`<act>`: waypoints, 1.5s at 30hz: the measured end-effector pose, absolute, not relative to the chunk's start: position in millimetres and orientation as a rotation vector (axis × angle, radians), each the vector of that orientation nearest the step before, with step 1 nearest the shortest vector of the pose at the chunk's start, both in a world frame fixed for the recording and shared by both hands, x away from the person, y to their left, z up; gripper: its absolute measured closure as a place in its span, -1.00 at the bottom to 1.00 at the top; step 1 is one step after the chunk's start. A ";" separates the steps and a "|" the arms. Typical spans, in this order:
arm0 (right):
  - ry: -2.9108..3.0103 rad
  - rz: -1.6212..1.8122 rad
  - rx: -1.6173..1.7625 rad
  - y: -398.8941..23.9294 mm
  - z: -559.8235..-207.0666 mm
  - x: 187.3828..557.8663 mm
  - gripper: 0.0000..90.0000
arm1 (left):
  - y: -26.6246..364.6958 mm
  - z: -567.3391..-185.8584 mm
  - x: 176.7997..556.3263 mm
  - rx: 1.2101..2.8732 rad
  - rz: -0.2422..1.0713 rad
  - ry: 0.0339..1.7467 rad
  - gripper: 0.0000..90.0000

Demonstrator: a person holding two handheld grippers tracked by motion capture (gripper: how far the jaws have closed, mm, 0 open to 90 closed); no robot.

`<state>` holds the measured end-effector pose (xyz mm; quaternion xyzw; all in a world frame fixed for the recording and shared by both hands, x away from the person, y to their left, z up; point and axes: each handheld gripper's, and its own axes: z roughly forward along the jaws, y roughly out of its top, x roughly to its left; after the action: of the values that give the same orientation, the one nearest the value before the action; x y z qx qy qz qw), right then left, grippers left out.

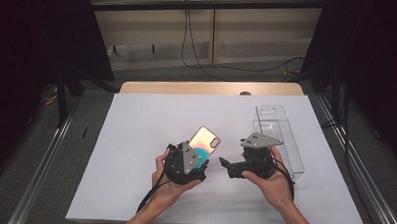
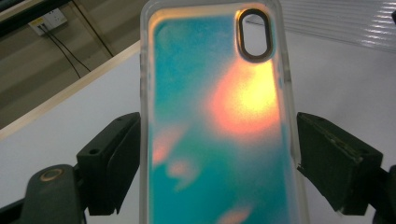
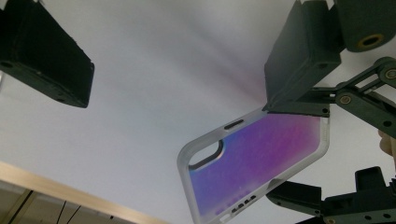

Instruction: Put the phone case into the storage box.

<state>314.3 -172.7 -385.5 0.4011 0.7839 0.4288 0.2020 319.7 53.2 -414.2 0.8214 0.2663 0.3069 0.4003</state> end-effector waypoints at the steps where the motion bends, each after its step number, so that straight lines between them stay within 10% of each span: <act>1: 2.201 1.190 1.128 -172.6 -385.3 315.1 -0.82 | 52.4 -414.4 319.7 2.077 0.783 0.669 -0.62; 20: 2.264 1.173 1.286 -167.6 -382.0 332.4 -0.58 | 40.1 -420.3 318.8 2.069 0.869 0.631 -0.62; 45: 2.230 1.249 1.505 -155.7 -380.7 346.4 0.39 | 34.7 -423.4 314.8 2.057 0.940 0.603 -0.62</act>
<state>346.4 -155.7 -380.7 0.5056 0.7489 0.4194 0.0875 314.8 34.7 -423.4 0.8093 0.2373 0.3699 0.3897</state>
